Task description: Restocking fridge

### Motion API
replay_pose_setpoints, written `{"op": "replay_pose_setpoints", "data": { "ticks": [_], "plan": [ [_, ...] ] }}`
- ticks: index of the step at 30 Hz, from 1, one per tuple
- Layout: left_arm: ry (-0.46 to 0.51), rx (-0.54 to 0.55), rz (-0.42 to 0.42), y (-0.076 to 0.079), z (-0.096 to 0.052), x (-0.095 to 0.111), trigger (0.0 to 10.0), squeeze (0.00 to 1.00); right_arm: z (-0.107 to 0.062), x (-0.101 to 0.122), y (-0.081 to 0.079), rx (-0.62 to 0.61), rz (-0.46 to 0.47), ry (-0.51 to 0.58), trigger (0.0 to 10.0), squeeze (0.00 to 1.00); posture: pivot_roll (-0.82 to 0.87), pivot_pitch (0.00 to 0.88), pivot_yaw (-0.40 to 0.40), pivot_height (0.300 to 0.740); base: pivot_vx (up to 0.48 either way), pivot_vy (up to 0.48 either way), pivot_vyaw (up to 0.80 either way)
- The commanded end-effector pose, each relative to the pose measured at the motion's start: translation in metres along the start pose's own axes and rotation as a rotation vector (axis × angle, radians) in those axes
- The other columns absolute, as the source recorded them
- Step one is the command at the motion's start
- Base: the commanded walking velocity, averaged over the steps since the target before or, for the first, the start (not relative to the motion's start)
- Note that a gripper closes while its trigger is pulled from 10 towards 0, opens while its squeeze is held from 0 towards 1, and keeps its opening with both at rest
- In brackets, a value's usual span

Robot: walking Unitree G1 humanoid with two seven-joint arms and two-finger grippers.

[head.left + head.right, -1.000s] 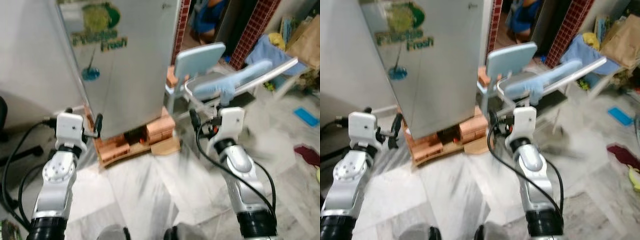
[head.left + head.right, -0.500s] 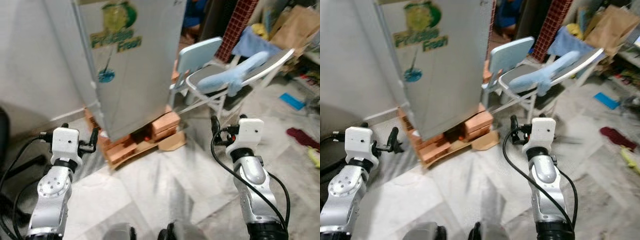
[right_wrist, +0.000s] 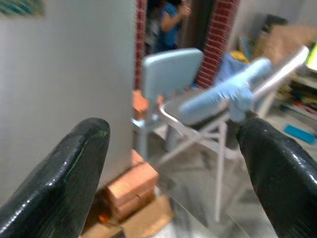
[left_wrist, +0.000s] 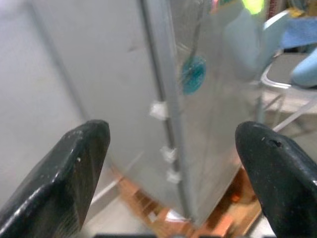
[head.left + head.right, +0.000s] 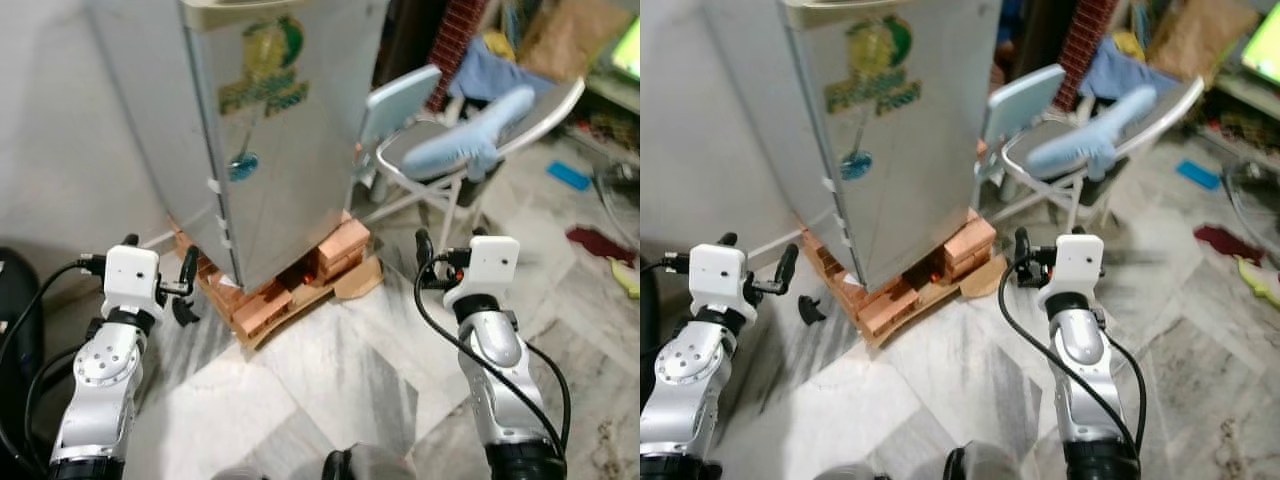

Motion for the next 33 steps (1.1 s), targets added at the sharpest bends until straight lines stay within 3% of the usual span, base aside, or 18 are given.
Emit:
{"op": "replay_pose_setpoints", "data": {
  "ticks": [1,13,19,33],
  "plan": [
    [-0.020,0.020,0.018,-0.012,-0.003,-0.003,10.0,0.00,0.002,0.008,-0.005,0.004,0.010,0.030,10.0,0.00,0.02,0.062,-0.021,0.740,0.000,0.000,0.00],
    [-0.018,-0.008,0.019,-0.008,0.002,-0.002,10.0,0.00,0.003,0.008,-0.004,-0.016,0.024,0.036,10.0,0.00,0.01,0.049,-0.003,0.740,0.000,0.365,-0.63],
    [-0.016,-0.015,0.023,-0.009,0.001,-0.002,10.0,0.00,0.006,0.010,-0.005,-0.003,0.014,0.044,10.0,0.00,0.02,0.048,-0.014,0.740,0.000,0.441,0.00],
    [0.002,-0.047,0.027,-0.003,0.004,0.000,10.0,0.00,0.010,0.019,-0.002,-0.004,-0.012,0.075,10.0,0.00,0.01,0.042,-0.021,0.740,0.468,0.034,-0.07]
  ]
}}
Point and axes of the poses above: a point about 5 cm out from each wrist's last joint towards the gripper, its own z axis pointing out of the wrist towards the gripper, its own x axis along the axis of the wrist's last joint, y = z × x, the point moved 3 cm from there along z, pointing out of the wrist towards the gripper, and after that the axes turned 12 degrees about -z, right-handed, at the moved point
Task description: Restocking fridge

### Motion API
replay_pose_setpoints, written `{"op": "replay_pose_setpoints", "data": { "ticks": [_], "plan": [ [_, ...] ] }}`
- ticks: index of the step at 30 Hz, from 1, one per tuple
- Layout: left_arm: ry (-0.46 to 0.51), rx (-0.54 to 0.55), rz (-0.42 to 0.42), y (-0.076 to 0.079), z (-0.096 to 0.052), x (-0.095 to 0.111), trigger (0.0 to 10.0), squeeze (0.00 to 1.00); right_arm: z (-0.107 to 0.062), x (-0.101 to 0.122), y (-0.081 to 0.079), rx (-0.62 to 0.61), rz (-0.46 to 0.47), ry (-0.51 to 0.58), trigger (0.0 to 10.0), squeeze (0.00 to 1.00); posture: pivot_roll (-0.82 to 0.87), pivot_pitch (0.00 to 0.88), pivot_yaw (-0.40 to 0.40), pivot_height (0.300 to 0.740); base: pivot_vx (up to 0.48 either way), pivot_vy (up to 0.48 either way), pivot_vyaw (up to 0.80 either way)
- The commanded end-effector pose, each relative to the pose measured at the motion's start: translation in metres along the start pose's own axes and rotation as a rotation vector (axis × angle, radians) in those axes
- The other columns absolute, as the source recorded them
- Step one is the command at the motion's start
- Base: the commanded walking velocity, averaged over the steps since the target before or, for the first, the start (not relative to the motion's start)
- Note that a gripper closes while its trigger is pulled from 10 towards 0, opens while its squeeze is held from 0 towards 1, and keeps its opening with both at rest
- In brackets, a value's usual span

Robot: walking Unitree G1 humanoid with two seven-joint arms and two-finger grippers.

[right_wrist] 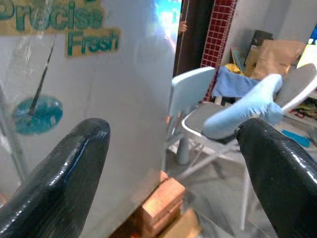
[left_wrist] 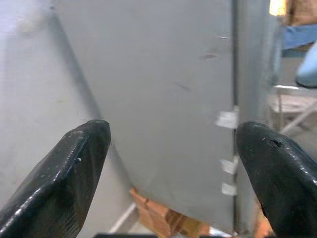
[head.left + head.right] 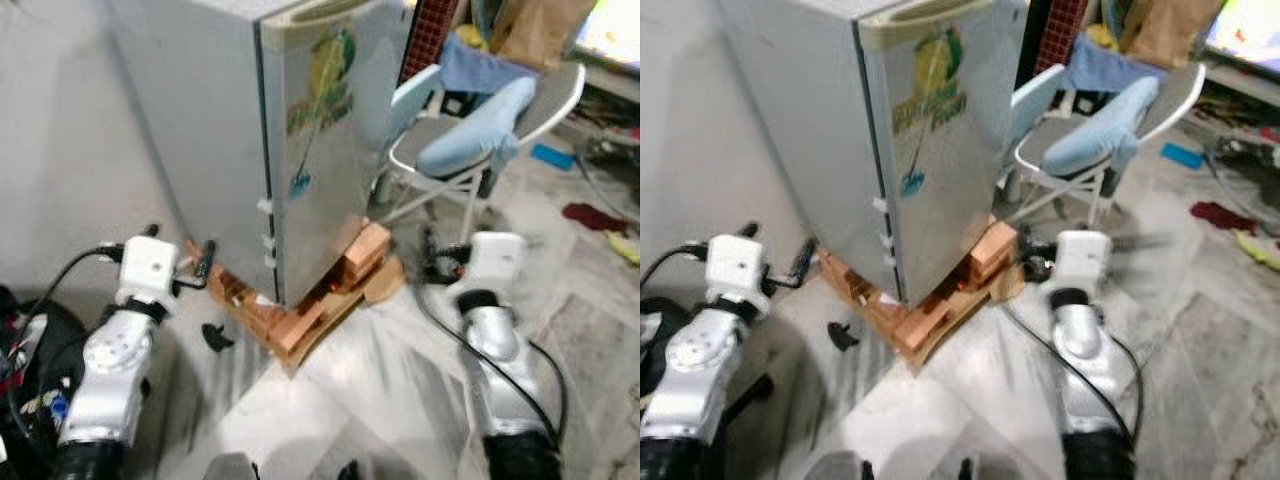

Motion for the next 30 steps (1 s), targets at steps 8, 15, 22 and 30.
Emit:
{"op": "replay_pose_setpoints", "data": {
  "ticks": [8,15,22,30],
  "plan": [
    [0.017,-0.006,-0.035,0.0097,0.0047,0.0019,10.0,0.00,0.0010,0.0061,0.0149,-0.026,-0.030,0.023,10.0,0.00,0.01,0.049,-0.031,0.740,0.000,0.000,-0.80],
    [0.018,0.025,-0.049,0.0053,0.0062,0.0023,10.0,0.00,-0.0006,0.0067,0.0133,-0.016,-0.040,0.024,10.0,0.00,0.00,0.052,-0.036,0.740,0.000,0.000,-0.56],
    [0.007,0.041,-0.063,0.0028,0.0048,0.0000,10.0,0.00,-0.0020,0.0061,0.0130,-0.012,-0.045,0.023,10.0,0.00,0.00,0.056,-0.038,0.740,0.000,0.000,0.00],
    [0.017,0.011,-0.039,0.0065,0.0056,0.0021,10.0,0.00,-0.0025,0.0086,0.0114,-0.007,-0.049,0.029,10.0,0.00,0.00,0.067,-0.032,0.740,0.000,0.229,-0.67]
  ]
}}
Point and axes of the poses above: a point about 5 cm out from each wrist's last joint towards the gripper, its own z axis pointing out of the wrist towards the gripper, its own x axis along the axis of the wrist's last joint, y = z × x, the point moved 3 cm from there along z, pointing out of the wrist towards the gripper, and after that the axes turned 12 degrees about -z, right-handed, at the moved point
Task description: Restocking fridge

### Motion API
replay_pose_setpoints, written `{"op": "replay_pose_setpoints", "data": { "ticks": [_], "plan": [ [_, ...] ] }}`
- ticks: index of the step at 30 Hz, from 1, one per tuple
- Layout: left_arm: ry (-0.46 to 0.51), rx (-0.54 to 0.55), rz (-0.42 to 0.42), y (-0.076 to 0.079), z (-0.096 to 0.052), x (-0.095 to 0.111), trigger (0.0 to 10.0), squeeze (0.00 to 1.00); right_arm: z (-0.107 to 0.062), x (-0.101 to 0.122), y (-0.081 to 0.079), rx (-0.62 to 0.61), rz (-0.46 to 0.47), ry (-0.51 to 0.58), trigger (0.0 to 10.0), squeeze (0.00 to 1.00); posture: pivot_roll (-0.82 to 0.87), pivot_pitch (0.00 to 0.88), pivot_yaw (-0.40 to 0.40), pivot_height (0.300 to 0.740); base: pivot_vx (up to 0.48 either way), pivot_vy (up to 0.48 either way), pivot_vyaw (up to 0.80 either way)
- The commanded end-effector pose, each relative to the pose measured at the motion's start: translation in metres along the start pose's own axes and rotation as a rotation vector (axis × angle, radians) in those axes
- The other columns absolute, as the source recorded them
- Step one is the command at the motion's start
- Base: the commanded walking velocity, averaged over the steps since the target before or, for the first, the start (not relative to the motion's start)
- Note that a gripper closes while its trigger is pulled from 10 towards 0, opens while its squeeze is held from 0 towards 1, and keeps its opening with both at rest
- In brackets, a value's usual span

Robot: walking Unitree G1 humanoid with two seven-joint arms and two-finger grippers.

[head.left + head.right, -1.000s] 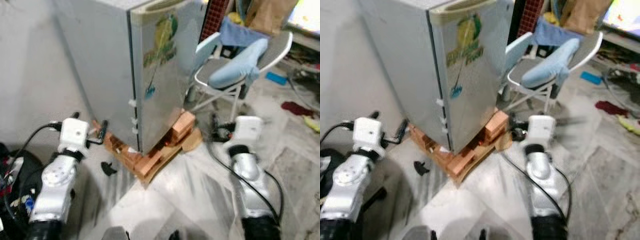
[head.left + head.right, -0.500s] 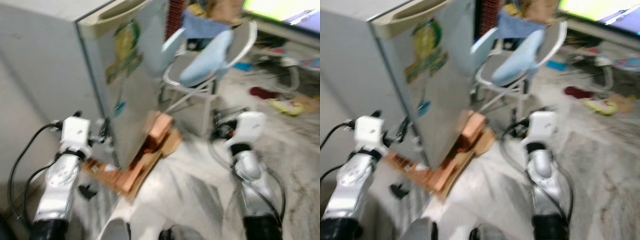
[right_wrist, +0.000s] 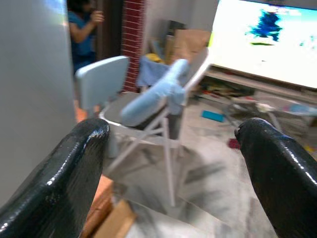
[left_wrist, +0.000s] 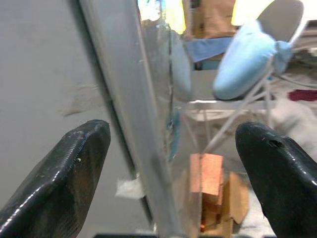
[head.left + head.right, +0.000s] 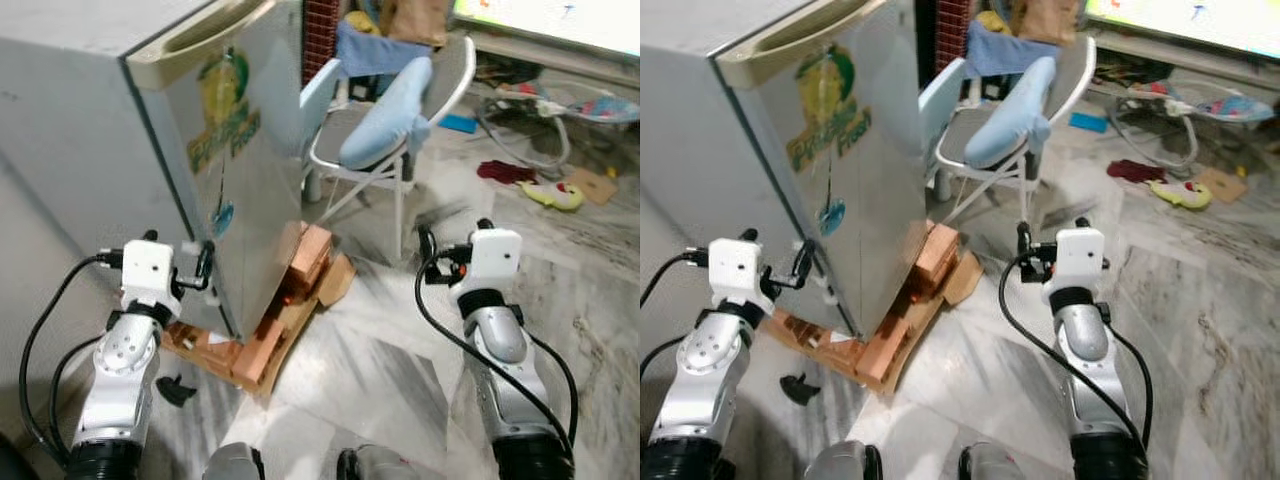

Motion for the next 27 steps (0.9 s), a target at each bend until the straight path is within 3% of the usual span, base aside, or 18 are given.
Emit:
{"op": "replay_pose_setpoints", "data": {
  "ticks": [1,14,20,22,27],
  "plan": [
    [0.015,-0.014,0.017,0.000,0.001,0.005,10.0,0.00,0.001,0.006,0.002,-0.003,-0.006,0.018,10.0,0.00,0.00,0.067,-0.032,0.740,0.000,0.000,0.00],
    [0.034,-0.046,0.012,0.005,0.005,0.011,10.0,0.00,-0.001,0.007,0.000,0.000,-0.014,0.020,10.0,0.00,0.00,0.082,-0.032,0.740,0.000,0.000,0.00],
    [0.060,-0.070,-0.021,0.008,0.021,0.019,10.0,0.00,-0.004,0.008,-0.002,0.010,-0.007,0.013,10.0,0.00,-0.01,0.095,-0.038,0.740,0.000,0.000,0.00],
    [0.067,-0.060,0.001,0.006,0.026,0.022,10.0,0.00,-0.005,0.010,-0.003,0.012,-0.007,0.015,10.0,0.00,-0.01,0.101,-0.038,0.740,0.000,0.000,0.00],
    [0.084,-0.001,0.031,-0.006,0.041,0.030,10.0,0.00,-0.010,0.012,-0.004,0.014,-0.005,0.015,10.0,0.00,-0.04,0.109,-0.034,0.740,0.000,0.000,0.00]
  ]
}}
Point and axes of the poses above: a point about 5 cm out from each wrist's last joint towards the gripper, its own z axis pointing out of the wrist towards the gripper, its own x axis along the axis of the wrist's last joint, y = z × x, the point moved 3 cm from there along z, pointing out of the wrist towards the gripper, and after that the axes turned 12 degrees about -z, right-handed, at the moved point
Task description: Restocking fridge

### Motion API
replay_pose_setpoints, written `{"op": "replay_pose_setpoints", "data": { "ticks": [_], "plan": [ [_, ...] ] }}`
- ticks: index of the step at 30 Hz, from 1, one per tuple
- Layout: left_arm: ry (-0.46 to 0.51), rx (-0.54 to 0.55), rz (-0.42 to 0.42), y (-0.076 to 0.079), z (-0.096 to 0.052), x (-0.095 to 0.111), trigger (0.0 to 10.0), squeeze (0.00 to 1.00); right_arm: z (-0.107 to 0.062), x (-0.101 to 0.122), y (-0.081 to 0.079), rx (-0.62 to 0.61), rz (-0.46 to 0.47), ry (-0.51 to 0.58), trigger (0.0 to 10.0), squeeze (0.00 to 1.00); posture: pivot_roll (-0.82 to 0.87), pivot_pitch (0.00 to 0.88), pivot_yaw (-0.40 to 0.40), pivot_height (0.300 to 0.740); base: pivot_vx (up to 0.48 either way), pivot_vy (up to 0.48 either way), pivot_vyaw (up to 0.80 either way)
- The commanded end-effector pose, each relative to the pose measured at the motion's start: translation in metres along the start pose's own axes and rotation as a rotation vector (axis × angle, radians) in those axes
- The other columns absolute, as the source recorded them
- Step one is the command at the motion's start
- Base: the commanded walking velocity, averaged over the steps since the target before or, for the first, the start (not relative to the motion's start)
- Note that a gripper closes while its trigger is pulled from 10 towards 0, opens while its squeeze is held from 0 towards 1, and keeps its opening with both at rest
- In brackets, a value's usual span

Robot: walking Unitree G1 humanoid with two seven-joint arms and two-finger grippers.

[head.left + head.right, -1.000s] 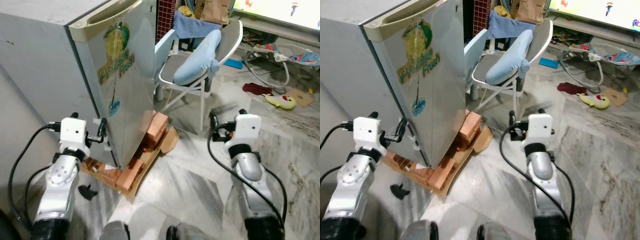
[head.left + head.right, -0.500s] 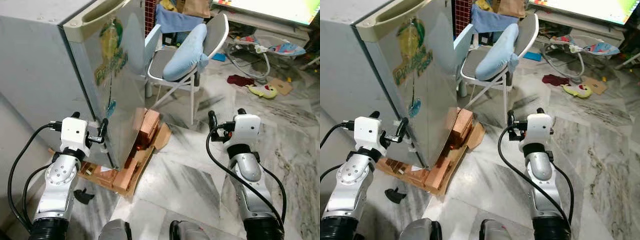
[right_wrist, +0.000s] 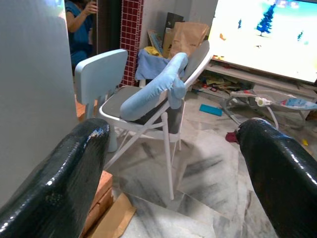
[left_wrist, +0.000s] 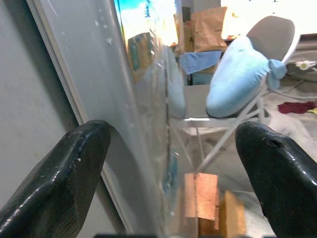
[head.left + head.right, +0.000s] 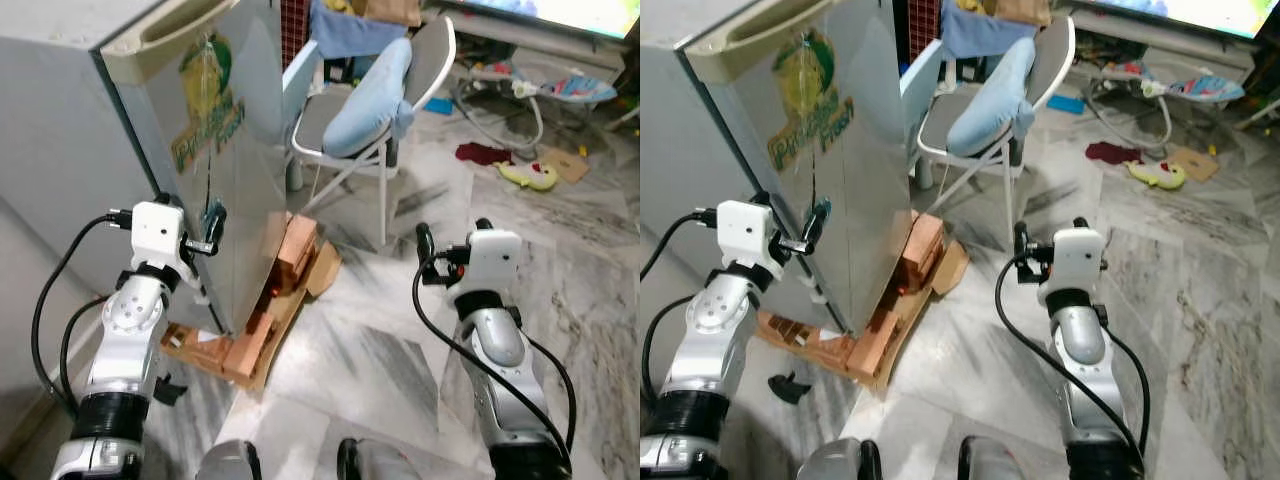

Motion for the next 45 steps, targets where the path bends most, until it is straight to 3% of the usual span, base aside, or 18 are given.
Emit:
{"op": "replay_pose_setpoints", "data": {
  "ticks": [1,6,12,16,18,21,22,24,25,27,28,30,34,39,41,42,44,45],
  "plan": [
    [0.003,0.031,0.027,-0.008,0.002,0.001,10.0,0.00,-0.003,0.002,0.000,0.004,-0.005,0.001,10.0,0.00,-0.04,0.109,-0.034,0.740,0.000,0.000,0.00],
    [0.026,0.122,0.064,-0.024,0.008,0.008,10.0,0.00,-0.006,0.000,0.003,0.000,-0.010,-0.014,10.0,0.00,-0.04,0.119,-0.033,0.740,0.000,0.000,0.00],
    [0.030,0.137,0.080,-0.026,0.008,0.006,10.0,0.00,-0.005,0.001,0.001,0.008,-0.009,-0.020,10.0,0.00,-0.04,0.119,-0.033,0.740,0.000,0.000,0.00],
    [0.033,0.109,0.071,-0.020,0.014,0.007,10.0,0.00,-0.004,0.001,-0.001,0.015,-0.007,-0.019,10.0,0.00,-0.03,0.119,-0.039,0.740,0.000,0.000,0.00],
    [0.028,0.030,0.064,-0.006,0.022,0.008,10.0,0.00,-0.003,0.001,-0.002,0.020,-0.007,-0.018,10.0,0.00,-0.03,0.113,-0.042,0.740,0.000,0.000,0.00],
    [0.032,-0.183,0.176,0.031,0.029,0.010,10.0,0.00,-0.002,0.001,-0.002,0.022,-0.006,-0.021,10.0,0.00,-0.02,0.104,-0.049,0.740,0.000,0.000,0.00],
    [0.018,-0.248,0.175,0.048,0.035,0.009,10.0,0.00,-0.001,0.001,-0.002,0.021,-0.002,-0.022,10.0,0.00,-0.02,0.101,-0.049,0.740,0.000,0.000,0.00],
    [0.016,-0.283,0.177,0.057,0.038,0.010,10.0,0.00,0.000,0.002,-0.002,0.021,0.000,-0.019,10.0,0.00,-0.02,0.094,-0.048,0.740,0.000,0.000,0.00],
    [0.020,-0.335,0.170,0.072,0.041,0.010,10.0,0.00,0.001,0.003,-0.002,0.019,0.004,-0.015,10.0,0.00,-0.03,0.089,-0.048,0.740,0.000,0.000,0.00],
    [0.025,-0.395,0.150,0.088,0.041,0.010,10.0,0.00,0.001,0.003,-0.002,0.017,0.006,-0.014,10.0,0.00,-0.02,0.084,-0.049,0.740,0.000,0.000,0.00],
    [0.025,-0.395,0.150,0.088,0.041,0.010,10.0,0.00,0.001,0.003,-0.002,0.017,0.006,-0.014,10.0,0.00,-0.02,0.084,-0.049,0.740,0.000,0.000,0.00],
    [0.048,-0.570,0.139,0.136,0.029,0.008,10.0,0.00,0.001,0.003,-0.003,0.017,0.013,-0.012,10.0,0.00,-0.02,0.068,-0.053,0.740,0.000,0.000,0.00],
    [0.053,-0.693,0.113,0.167,0.015,0.005,10.0,0.00,0.002,0.010,0.000,0.002,0.009,0.017,10.0,0.00,-0.03,0.059,-0.055,0.740,0.000,0.000,0.00],
    [0.013,-0.577,0.052,0.136,0.023,-0.003,10.0,0.00,0.005,0.019,0.006,-0.020,-0.008,0.058,10.0,0.00,-0.03,0.057,-0.058,0.740,0.000,0.000,0.00],
    [-0.002,-0.521,0.055,0.118,0.023,-0.006,10.0,0.00,0.005,0.020,0.006,-0.021,-0.011,0.060,10.0,0.00,-0.02,0.058,-0.061,0.740,0.000,0.000,0.00],
    [-0.002,-0.521,0.055,0.118,0.023,-0.006,10.0,0.00,0.005,0.020,0.006,-0.021,-0.011,0.060,10.0,0.00,-0.02,0.058,-0.061,0.740,0.000,0.000,0.00],
    [-0.024,-0.454,0.074,0.092,0.018,-0.011,10.0,0.00,0.004,0.018,0.005,-0.024,-0.017,0.053,10.0,0.00,-0.02,0.057,-0.059,0.740,0.000,0.000,0.00],
    [-0.024,-0.454,0.074,0.092,0.018,-0.011,10.0,0.00,0.004,0.018,0.005,-0.024,-0.017,0.053,10.0,0.00,-0.02,0.057,-0.059,0.740,0.000,0.000,0.00]
  ]
}}
Point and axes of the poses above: a point about 5 cm out from each wrist's last joint towards the gripper, its own z axis pointing out of the wrist towards the gripper, its own x axis along the axis of the wrist's last joint, y = z × x, the point moved 3 cm from there along z, pointing out of the wrist towards the gripper, and after that the axes turned 12 degrees about -z, right-handed, at the moved point
